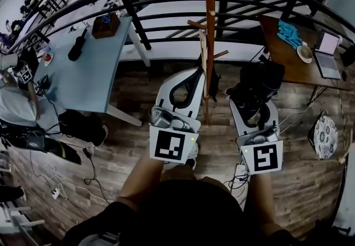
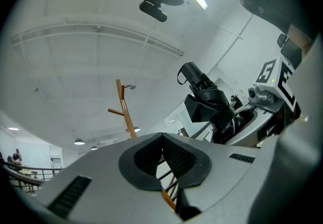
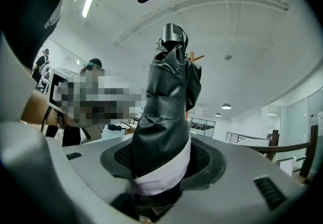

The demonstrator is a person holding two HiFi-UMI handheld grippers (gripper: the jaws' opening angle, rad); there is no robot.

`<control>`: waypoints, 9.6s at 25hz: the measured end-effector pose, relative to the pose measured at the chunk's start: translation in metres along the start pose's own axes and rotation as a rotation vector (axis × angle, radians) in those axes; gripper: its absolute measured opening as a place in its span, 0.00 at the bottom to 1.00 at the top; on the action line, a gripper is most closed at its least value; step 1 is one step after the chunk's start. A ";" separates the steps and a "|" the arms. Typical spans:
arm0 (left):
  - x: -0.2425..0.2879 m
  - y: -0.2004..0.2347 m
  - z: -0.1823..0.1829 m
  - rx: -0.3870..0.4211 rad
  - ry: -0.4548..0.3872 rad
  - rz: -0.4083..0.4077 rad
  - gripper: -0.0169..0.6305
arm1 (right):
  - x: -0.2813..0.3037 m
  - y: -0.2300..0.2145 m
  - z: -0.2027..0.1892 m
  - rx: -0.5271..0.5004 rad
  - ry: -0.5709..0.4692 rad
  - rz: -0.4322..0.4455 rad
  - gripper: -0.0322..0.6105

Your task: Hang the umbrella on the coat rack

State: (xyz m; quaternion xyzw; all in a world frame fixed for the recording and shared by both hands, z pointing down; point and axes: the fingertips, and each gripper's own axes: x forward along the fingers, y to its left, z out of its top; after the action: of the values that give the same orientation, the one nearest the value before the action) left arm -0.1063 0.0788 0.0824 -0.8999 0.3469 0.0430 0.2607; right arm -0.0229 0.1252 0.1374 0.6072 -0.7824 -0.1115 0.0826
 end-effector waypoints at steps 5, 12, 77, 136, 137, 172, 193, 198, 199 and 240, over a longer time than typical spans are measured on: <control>0.018 0.017 -0.011 -0.009 -0.020 -0.005 0.04 | 0.025 -0.010 -0.003 -0.004 0.018 -0.021 0.42; 0.042 0.037 -0.032 -0.026 -0.028 -0.023 0.04 | 0.056 -0.020 -0.008 -0.001 0.031 -0.045 0.42; 0.206 -0.049 -0.221 -0.130 0.264 -0.062 0.04 | 0.178 -0.156 -0.228 0.054 0.282 0.254 0.42; 0.190 -0.102 -0.313 -0.239 0.449 0.036 0.04 | 0.153 -0.067 -0.441 0.331 0.673 0.599 0.42; 0.190 -0.102 -0.313 -0.240 0.449 0.037 0.04 | 0.152 -0.066 -0.441 0.336 0.673 0.598 0.42; 0.181 -0.089 -0.313 -0.218 0.463 0.093 0.04 | 0.127 -0.036 -0.476 0.348 0.765 0.658 0.42; 0.164 -0.072 -0.312 -0.217 0.470 0.132 0.04 | 0.141 0.002 -0.471 0.329 0.757 0.740 0.42; 0.157 -0.068 -0.312 -0.215 0.476 0.138 0.04 | 0.143 0.013 -0.468 0.335 0.755 0.749 0.42; 0.156 -0.067 -0.312 -0.214 0.476 0.141 0.04 | 0.143 0.014 -0.469 0.335 0.759 0.748 0.42; 0.158 -0.068 -0.314 -0.223 0.479 0.130 0.04 | 0.132 0.006 -0.512 0.388 0.906 0.563 0.44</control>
State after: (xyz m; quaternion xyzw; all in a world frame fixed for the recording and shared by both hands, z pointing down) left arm 0.0244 -0.1310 0.3418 -0.8834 0.4488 -0.1168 0.0672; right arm 0.0744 -0.0396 0.6304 0.3663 -0.8067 0.3322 0.3235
